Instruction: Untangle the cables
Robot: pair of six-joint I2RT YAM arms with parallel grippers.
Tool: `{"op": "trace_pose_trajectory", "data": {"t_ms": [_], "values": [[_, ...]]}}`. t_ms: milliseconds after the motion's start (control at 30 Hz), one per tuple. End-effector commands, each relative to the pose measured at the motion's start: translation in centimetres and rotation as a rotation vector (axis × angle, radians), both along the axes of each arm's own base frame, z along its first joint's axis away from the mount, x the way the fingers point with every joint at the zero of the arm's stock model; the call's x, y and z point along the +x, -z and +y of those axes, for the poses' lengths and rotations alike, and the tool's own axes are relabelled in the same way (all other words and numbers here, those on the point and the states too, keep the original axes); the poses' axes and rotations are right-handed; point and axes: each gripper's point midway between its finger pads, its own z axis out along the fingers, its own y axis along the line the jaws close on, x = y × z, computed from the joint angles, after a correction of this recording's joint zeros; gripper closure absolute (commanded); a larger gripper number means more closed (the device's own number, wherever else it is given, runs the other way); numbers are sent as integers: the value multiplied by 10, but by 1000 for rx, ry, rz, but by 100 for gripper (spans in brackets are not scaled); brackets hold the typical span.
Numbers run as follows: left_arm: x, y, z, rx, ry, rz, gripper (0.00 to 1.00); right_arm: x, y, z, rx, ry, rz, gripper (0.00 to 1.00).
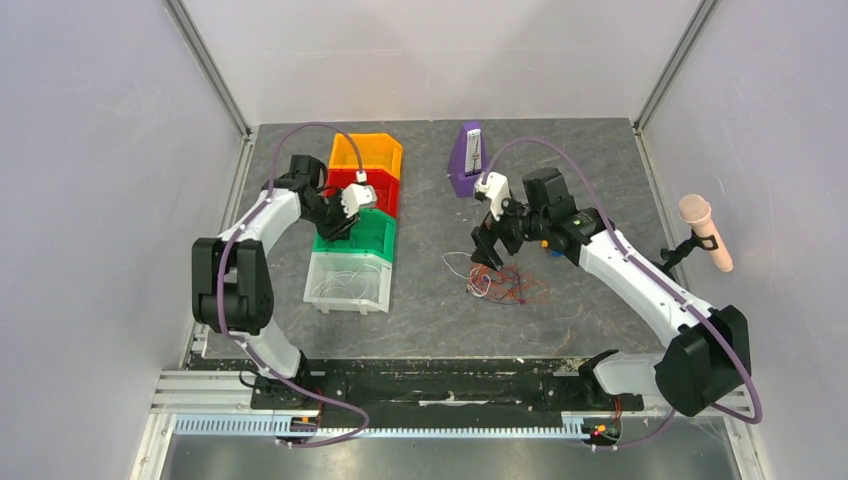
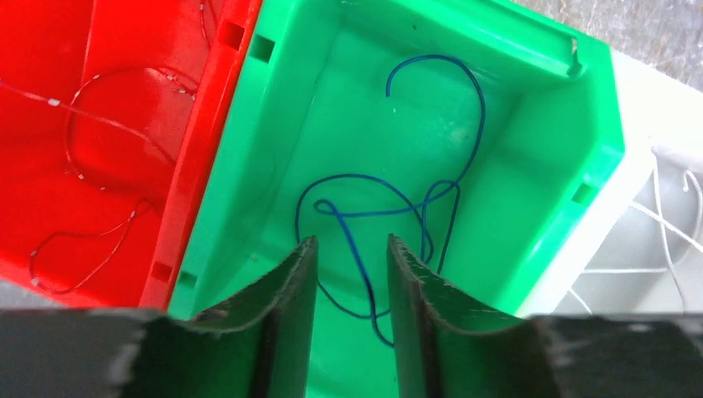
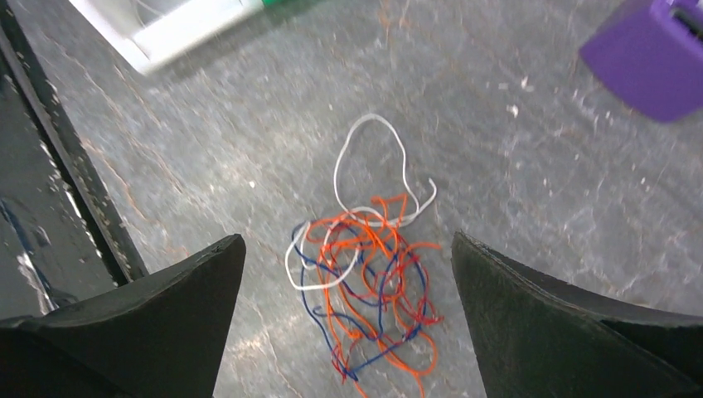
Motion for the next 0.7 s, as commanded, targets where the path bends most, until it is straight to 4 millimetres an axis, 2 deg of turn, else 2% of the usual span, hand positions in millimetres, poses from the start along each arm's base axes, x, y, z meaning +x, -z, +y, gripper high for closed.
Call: {"op": "trace_pose_trajectory", "data": {"t_ms": [0,167,300,433,567,667], "values": [[5,-56,7,-18,-13,-121,50,-3,19,-24,-93,24,-14,2],[-8,-109,5,-68,-23,-186,33,-4,51,-42,-171,46,12,2],[-14,-140,-2,-133,-56,-208,29,-3,76,-52,-226,57,52,6],[-24,-168,-19,-261,-87,-204,26,2,99,-57,-269,69,78,9],[-36,-187,-35,-377,-108,-193,24,10,122,-56,-303,77,132,13],[-46,-186,-40,-389,-93,-199,24,11,139,-52,-311,64,177,22]]}}
